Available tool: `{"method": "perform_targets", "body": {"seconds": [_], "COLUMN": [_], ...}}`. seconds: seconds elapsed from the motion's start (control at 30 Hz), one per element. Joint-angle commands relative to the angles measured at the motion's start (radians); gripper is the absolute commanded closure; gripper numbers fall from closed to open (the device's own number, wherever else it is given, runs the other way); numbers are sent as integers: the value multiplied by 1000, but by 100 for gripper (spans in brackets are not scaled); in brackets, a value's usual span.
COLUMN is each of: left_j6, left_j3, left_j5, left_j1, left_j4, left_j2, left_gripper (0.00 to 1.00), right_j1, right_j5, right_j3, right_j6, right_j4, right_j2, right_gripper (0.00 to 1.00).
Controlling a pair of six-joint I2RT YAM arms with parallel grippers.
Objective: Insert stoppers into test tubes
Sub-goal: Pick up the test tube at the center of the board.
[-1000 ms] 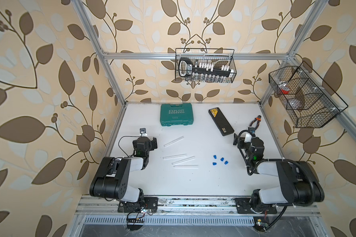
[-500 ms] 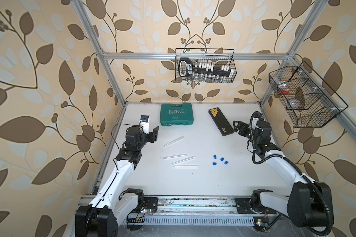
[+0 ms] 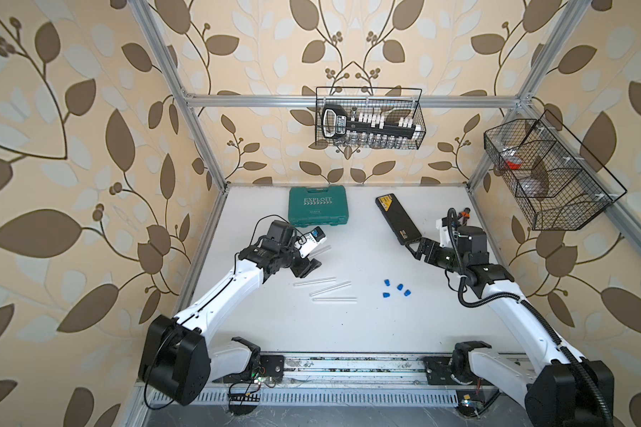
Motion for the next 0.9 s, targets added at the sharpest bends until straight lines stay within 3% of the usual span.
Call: {"method": "perform_targets", "body": {"seconds": [0.0, 0.17, 0.5, 0.87], "left_j6": [52, 90, 208, 207], "left_j3": [143, 282, 394, 453], "left_j5": [-41, -140, -205, -231], "left_j1": [-1, -1, -4, -9], "left_j4": [-131, -218, -227, -236], "left_j2": [112, 296, 496, 618], "left_gripper": [36, 40, 46, 54], "right_j1": [5, 4, 4, 5], "right_j5": [-4, 47, 24, 30], "right_j3": [4, -9, -15, 4], "right_j6": [-14, -2, 49, 52], "right_j4": [-67, -60, -42, -48], "right_j2": [-15, -68, -74, -60], "right_gripper": [8, 8, 8, 8]}}
